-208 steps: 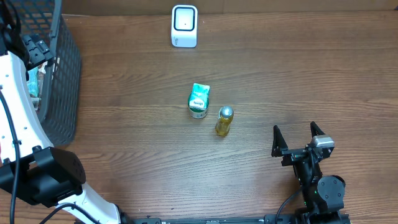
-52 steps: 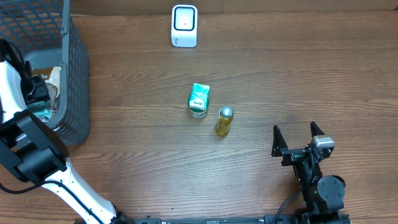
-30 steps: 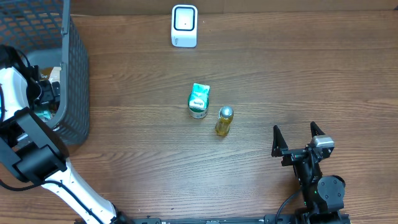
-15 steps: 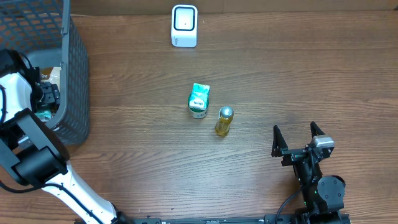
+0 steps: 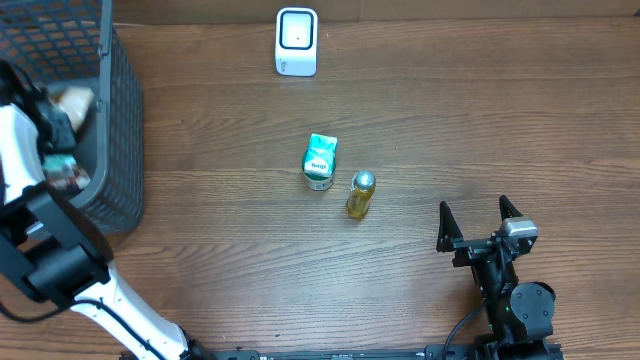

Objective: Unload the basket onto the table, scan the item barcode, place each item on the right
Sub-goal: 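Lift the wipes pack out of the basket with the left gripper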

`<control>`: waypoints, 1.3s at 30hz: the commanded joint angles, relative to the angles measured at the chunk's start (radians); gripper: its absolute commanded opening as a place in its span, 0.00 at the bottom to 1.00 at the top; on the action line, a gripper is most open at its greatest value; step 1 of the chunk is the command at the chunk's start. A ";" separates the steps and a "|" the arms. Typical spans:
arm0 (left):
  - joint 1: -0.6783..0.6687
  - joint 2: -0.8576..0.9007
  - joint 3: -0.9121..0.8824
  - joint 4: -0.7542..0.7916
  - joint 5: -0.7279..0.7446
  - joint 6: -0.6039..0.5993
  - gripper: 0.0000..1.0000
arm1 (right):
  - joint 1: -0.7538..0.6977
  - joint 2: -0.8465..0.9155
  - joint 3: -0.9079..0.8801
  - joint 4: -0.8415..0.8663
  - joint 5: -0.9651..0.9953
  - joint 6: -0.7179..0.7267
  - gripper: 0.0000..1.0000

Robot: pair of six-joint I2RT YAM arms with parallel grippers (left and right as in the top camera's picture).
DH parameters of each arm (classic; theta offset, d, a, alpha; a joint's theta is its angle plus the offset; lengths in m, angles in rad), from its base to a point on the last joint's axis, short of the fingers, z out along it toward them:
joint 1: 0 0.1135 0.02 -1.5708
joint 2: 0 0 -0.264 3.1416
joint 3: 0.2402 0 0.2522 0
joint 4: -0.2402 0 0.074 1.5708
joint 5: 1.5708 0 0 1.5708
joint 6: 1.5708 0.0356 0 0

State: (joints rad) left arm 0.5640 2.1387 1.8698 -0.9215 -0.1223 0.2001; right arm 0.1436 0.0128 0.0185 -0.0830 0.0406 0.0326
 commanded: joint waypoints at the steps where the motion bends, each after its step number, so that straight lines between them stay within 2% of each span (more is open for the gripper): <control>1: -0.017 -0.197 0.146 0.006 0.090 -0.105 0.16 | -0.006 -0.010 -0.011 0.002 -0.002 -0.004 1.00; 9: -0.088 -0.423 0.254 0.004 0.274 -0.270 0.11 | -0.006 -0.010 -0.011 0.002 -0.002 -0.004 1.00; 13: -0.164 -0.494 0.254 -0.071 0.356 -0.275 0.13 | -0.006 -0.010 -0.011 0.002 -0.002 -0.004 1.00; 17: -0.263 -0.513 0.254 -0.193 0.359 -0.275 0.14 | -0.006 -0.010 -0.011 0.002 -0.002 -0.004 1.00; 20: -0.372 -0.492 0.251 -0.321 0.327 -0.262 0.15 | -0.006 -0.010 -0.011 0.002 -0.002 -0.004 1.00; 26: -0.480 -0.411 0.226 -0.491 0.164 -0.186 0.15 | -0.006 -0.010 -0.011 0.002 -0.002 -0.004 1.00; 32: -0.492 -0.329 0.225 -0.569 0.085 -0.188 0.17 | -0.006 -0.010 -0.011 0.002 -0.002 -0.004 1.00; 39: -0.472 -0.322 0.225 -0.587 0.011 -0.204 0.17 | -0.006 -0.010 -0.011 0.002 -0.002 -0.004 1.00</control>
State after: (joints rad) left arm 0.0811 1.8313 2.0853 -1.5017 -0.0360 -0.0078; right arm 0.1436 0.0128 0.0185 -0.0834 0.0410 0.0326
